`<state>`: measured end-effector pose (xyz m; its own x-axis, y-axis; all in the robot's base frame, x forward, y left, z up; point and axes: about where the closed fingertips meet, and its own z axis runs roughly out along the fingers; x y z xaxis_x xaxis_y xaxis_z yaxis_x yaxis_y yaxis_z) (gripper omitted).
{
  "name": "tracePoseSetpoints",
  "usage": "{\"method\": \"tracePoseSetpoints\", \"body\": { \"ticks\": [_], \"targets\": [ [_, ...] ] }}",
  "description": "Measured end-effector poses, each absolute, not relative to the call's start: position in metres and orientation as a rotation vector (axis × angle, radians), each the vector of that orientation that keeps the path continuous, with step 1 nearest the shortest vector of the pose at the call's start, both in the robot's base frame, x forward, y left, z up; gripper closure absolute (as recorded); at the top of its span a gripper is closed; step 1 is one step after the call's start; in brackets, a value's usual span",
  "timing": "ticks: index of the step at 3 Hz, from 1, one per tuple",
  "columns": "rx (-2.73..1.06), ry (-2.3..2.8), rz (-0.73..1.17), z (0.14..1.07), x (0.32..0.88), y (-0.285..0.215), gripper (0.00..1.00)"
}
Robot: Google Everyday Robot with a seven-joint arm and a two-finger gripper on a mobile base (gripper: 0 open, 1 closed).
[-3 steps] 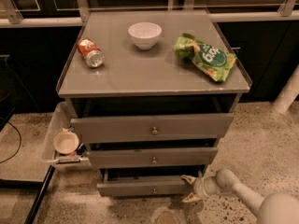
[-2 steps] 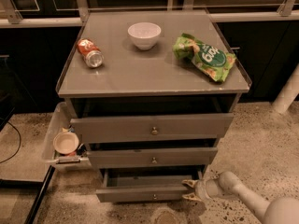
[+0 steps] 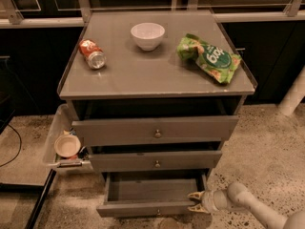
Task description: Open bottom drawer
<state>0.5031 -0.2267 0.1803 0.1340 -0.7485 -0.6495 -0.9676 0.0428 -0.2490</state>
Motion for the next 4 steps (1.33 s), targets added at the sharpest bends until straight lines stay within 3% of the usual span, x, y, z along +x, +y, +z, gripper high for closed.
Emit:
{"method": "tracePoseSetpoints", "body": {
  "ticks": [3, 4],
  "targets": [
    [-1.755, 1.644, 0.468, 0.176, 0.491, -0.225, 0.12],
    [-1.778, 1.633, 0.494, 0.175, 0.473, -0.227, 0.14]
  ]
}}
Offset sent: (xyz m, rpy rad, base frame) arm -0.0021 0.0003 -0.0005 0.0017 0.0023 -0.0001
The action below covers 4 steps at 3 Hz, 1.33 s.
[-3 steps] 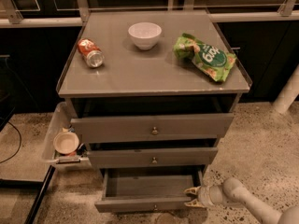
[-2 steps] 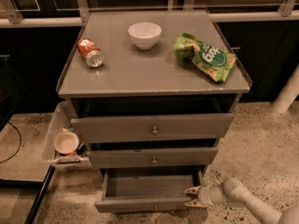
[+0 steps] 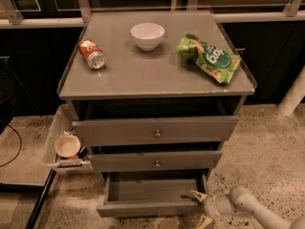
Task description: Open bottom drawer
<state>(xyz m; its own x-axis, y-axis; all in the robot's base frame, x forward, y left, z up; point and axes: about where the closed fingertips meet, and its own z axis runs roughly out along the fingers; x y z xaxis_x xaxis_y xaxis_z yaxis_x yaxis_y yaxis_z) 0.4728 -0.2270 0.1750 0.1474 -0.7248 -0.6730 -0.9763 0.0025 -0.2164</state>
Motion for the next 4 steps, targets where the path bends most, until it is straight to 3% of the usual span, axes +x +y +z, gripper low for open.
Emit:
{"method": "tracePoseSetpoints", "body": {
  "ticks": [3, 4],
  "targets": [
    [-1.808, 1.592, 0.526, 0.18, 0.4513, -0.2217, 0.83],
    [-1.809, 1.592, 0.526, 0.1835, 0.4514, -0.2217, 1.0]
  ]
}}
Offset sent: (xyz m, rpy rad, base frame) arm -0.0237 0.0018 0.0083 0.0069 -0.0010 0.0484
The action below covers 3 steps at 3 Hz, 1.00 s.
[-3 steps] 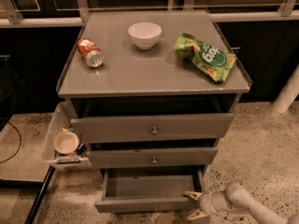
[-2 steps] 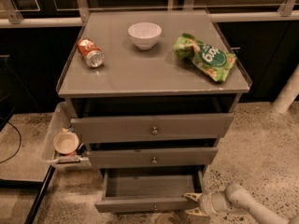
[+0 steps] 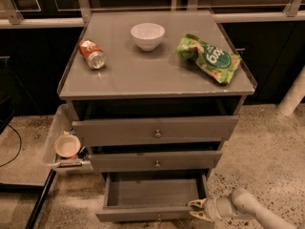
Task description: Open bottom drawer
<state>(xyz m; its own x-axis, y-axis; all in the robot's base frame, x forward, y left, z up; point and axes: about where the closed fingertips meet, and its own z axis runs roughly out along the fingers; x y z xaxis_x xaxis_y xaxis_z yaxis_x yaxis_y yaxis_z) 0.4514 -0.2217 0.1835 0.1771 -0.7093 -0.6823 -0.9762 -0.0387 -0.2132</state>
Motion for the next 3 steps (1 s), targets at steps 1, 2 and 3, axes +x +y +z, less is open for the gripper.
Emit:
{"method": "tracePoseSetpoints", "body": {
  "ticks": [1, 2, 3],
  "targets": [
    [-1.824, 1.59, 0.536, 0.1868, 0.4422, -0.2294, 1.0],
    [-1.824, 1.59, 0.537, 0.1868, 0.4421, -0.2293, 0.82],
    [-1.824, 1.59, 0.537, 0.1868, 0.4421, -0.2293, 0.59]
  ]
}}
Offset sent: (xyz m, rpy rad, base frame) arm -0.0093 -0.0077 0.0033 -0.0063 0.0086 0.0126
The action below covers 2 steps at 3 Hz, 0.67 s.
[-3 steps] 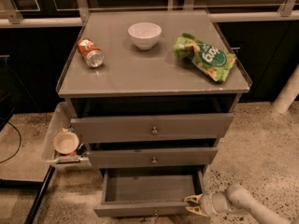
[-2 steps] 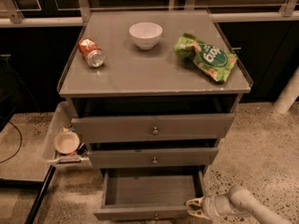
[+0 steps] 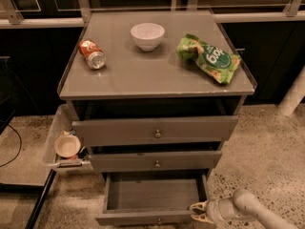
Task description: Open bottom drawer
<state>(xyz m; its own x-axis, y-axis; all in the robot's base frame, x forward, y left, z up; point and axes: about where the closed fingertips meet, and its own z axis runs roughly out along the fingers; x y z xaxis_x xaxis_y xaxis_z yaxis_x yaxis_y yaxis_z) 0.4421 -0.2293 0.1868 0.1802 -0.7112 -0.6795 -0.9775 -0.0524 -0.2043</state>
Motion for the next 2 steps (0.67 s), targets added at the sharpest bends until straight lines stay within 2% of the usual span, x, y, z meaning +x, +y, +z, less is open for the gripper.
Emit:
{"method": "tracePoseSetpoints", "body": {
  "ticks": [2],
  "targets": [
    [-1.824, 1.59, 0.537, 0.1867, 0.4421, -0.2292, 0.12]
  ]
}}
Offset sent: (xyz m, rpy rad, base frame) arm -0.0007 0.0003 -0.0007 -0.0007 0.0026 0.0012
